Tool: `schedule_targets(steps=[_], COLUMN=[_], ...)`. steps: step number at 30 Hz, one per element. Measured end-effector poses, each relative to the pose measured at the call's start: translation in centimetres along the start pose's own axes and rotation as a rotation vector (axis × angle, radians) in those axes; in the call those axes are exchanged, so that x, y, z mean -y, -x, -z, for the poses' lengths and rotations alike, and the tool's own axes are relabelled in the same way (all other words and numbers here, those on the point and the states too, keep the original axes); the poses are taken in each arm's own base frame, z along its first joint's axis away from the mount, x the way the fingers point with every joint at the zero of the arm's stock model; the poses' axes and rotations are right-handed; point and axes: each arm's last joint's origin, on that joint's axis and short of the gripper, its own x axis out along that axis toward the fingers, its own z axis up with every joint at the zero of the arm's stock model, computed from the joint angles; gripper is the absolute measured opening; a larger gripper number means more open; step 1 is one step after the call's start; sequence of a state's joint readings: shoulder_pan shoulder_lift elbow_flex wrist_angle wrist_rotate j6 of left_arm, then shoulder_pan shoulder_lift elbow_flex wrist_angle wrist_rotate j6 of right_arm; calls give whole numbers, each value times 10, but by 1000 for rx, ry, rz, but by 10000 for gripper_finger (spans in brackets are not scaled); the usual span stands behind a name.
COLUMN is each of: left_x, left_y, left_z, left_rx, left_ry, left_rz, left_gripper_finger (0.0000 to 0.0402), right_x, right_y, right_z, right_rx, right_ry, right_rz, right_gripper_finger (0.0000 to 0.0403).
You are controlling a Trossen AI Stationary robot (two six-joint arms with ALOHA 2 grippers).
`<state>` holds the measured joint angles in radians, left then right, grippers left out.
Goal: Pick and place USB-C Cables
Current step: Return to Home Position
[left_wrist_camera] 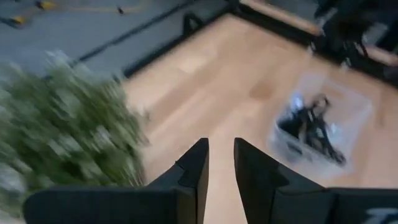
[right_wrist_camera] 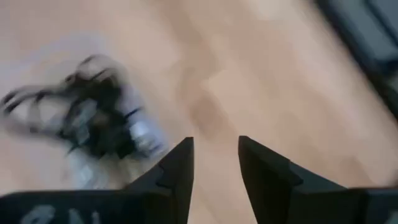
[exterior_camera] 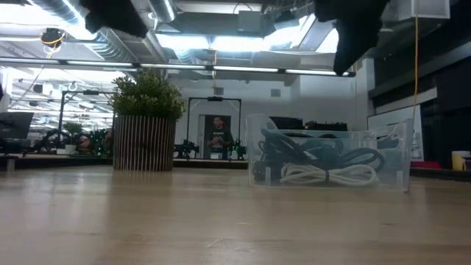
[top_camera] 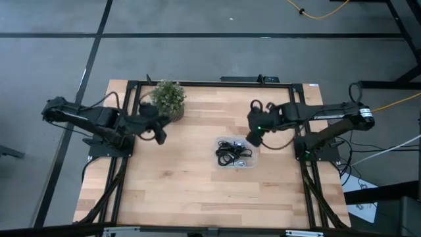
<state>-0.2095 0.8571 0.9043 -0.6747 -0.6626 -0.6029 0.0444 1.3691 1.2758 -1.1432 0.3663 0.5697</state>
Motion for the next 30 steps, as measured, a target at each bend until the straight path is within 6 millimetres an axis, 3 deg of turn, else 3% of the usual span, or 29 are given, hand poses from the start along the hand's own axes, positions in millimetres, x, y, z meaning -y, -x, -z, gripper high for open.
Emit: schedule_targets(steps=[4, 8, 12, 15, 22, 30], left_x=[9, 18, 22, 23, 23, 29], left_y=[-7, -21, -37, -44, -54, -56], left_z=[30, 56, 83, 97, 112, 105], left_rx=[-33, 18, 55, 83, 173, 275], left_ry=[14, 48, 98, 123, 37, -87], left_rz=[60, 142, 199, 232, 224, 219], left_gripper_finger=[69, 69, 69, 69, 69, 69], right_x=[-1, 8, 17, 16, 2, -2], right_y=[1, -6, -26, -44, -64, -51], right_z=[23, 64, 111, 134, 148, 140], right_rx=[-3, -35, -76, -85, 109, 277], right_ry=[82, 21, -82, -152, -66, 84], right_rz=[-81, -85, -124, -253, -518, -491], right_gripper_finger=[129, 129, 129, 129, 129, 129])
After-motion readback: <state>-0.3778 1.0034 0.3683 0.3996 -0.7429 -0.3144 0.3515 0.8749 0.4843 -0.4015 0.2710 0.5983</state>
